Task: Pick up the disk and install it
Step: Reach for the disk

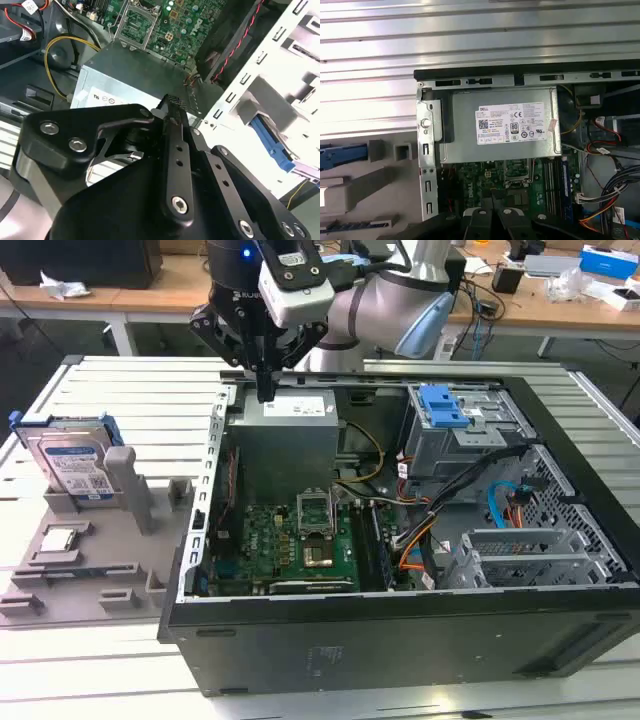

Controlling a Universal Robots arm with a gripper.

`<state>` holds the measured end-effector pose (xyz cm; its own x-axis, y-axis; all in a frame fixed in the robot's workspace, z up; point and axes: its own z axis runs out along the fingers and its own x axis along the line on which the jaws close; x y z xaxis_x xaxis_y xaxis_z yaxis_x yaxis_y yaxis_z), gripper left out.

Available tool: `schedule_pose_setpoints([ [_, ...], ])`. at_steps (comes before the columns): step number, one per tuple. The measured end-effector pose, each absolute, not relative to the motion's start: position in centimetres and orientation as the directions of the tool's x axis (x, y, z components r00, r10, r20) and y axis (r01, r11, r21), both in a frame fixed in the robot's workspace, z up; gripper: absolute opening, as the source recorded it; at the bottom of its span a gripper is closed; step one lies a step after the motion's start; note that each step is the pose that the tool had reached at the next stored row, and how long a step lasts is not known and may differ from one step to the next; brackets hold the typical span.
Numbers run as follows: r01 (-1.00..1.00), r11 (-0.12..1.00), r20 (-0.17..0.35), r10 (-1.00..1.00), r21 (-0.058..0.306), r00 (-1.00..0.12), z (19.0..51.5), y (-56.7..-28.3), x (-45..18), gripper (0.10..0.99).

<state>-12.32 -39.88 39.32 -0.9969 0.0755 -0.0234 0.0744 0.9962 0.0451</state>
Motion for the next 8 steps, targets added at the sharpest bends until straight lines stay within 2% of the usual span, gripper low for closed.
schedule_pose_setpoints([
  [8,0.074,0.996,-0.023,0.075,0.045,-0.997,39.3,-39.9,-14.9,0.106],
])
